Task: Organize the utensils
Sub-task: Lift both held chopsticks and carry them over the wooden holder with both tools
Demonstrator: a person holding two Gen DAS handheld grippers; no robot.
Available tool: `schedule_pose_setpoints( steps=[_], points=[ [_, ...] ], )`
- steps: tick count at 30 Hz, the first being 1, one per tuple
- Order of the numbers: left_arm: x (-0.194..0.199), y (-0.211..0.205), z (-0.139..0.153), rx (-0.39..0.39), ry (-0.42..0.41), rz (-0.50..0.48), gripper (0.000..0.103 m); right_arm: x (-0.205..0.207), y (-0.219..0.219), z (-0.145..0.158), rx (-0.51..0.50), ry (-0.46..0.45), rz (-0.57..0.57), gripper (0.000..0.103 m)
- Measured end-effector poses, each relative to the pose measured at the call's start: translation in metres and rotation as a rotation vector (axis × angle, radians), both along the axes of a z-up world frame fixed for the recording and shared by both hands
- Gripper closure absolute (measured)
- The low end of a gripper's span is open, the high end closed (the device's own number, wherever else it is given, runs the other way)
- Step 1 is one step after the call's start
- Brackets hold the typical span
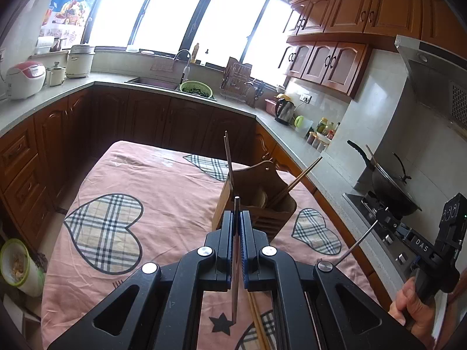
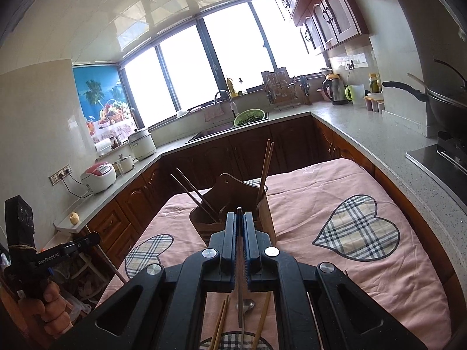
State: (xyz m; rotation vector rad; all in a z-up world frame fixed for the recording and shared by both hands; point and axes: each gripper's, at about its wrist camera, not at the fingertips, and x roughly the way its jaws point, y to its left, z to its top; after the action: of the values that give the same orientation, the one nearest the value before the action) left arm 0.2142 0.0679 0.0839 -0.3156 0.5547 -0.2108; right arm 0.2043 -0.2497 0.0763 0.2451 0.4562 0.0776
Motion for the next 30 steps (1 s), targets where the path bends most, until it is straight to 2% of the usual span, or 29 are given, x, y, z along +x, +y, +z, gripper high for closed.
schedule_pose_setpoints(
  steps=[18, 23, 30],
  points=[
    [0.068, -0.006, 0.028, -0.014, -0.17, 0.047, 0.1, 0.057, -0.005, 0.052, -0.012, -0.157, -0.032, 0.099],
    [0.089, -0.011, 0.026, -0.019, -0.206, 0.068, 0.1, 0.073, -0.011, 0.058, -0.013, -0.178, -0.049, 0.099],
    [0.115, -0.018, 0.008, -0.025, -0.22, 0.103, 0.1, 0.093, -0.015, 0.056, -0.005, -0.195, -0.074, 0.099]
  ],
)
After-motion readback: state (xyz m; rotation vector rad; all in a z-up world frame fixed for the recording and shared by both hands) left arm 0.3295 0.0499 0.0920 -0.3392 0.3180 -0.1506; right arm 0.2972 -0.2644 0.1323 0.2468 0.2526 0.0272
